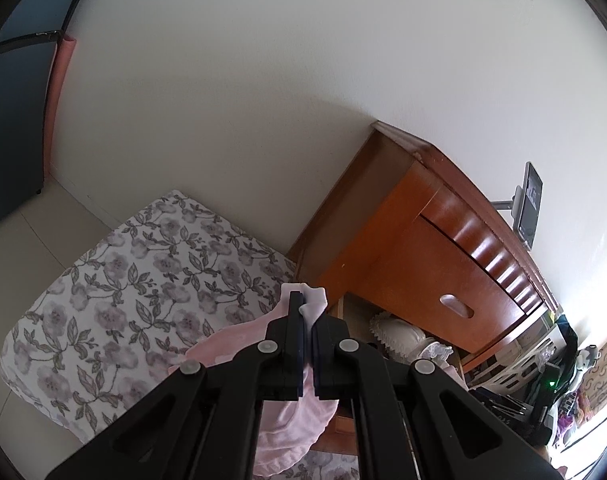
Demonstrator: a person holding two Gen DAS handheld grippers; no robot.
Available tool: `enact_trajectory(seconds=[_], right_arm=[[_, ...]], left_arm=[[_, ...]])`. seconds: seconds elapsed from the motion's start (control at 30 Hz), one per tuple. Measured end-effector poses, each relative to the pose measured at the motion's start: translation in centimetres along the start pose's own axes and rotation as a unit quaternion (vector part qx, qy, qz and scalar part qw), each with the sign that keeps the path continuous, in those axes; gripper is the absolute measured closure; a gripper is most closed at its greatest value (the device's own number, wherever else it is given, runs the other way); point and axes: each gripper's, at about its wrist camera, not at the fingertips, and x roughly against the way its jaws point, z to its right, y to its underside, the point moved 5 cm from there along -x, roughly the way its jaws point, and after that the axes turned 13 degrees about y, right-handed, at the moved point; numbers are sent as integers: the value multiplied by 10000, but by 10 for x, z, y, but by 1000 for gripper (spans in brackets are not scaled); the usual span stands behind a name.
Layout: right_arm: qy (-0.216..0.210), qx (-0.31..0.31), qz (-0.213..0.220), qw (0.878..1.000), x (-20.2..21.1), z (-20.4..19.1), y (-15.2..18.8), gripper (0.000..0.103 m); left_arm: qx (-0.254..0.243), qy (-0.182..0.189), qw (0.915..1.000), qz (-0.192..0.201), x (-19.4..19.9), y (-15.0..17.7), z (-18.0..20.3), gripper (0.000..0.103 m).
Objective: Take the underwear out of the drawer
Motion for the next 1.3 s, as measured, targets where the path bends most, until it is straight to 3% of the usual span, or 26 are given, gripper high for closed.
enact_trajectory(seconds=[0.13, 0.2, 0.3, 0.4, 0.57, 0.73, 0.77, 0.8, 0.87, 1.0, 1.13, 1.27, 1.3], right_arm=[[-81, 99, -154, 9998, -14, -10, 2, 61], [-94, 65, -168, 9998, -17, -11, 3, 89], [-149, 77, -174, 9997, -16, -11, 4, 98], [-120, 168, -167, 9996, -15, -11, 5, 99], [-127, 216, -141, 9996, -9, -11, 5, 99], [-115, 775, -113, 9969, -4, -33, 5, 96], [-119, 864, -130, 9961, -5, -38, 4, 86], [-115, 928, -149, 9955, -8, -43, 3, 64], [-127, 1044, -161, 9943, -12, -52, 1, 41], [0, 1401, -197, 9899, -24, -77, -3, 41], [428, 1610, -345, 9854, -44, -86, -1, 45], [414, 1353, -414, 9891, -50, -76, -3, 64], [352, 1263, -430, 9904, -50, -73, -4, 74]], left_arm=[[-28, -5, 10000, -50, -2, 3, 1, 101], [-30, -17, 10000, -63, -3, 3, 1, 100], [-34, -11, 10000, -93, -5, 4, 1, 100], [-30, 8, 9999, -129, -8, 6, 2, 100], [-22, 29, 9999, -165, -11, 8, 3, 100], [1, 60, 9998, -184, -14, 9, 3, 100], [5, 69, 9998, -190, -14, 10, 3, 100], [9, 80, 9998, -201, -15, 11, 4, 100], [0, 86, 9997, -219, -16, 11, 5, 100], [-4, 74, 9997, -236, -15, 12, 5, 100], [-13, 77, 9997, -250, -15, 12, 5, 100], [-22, 66, 9996, -272, -16, 13, 5, 100], [-10, 59, 9996, -277, -16, 13, 3, 100]])
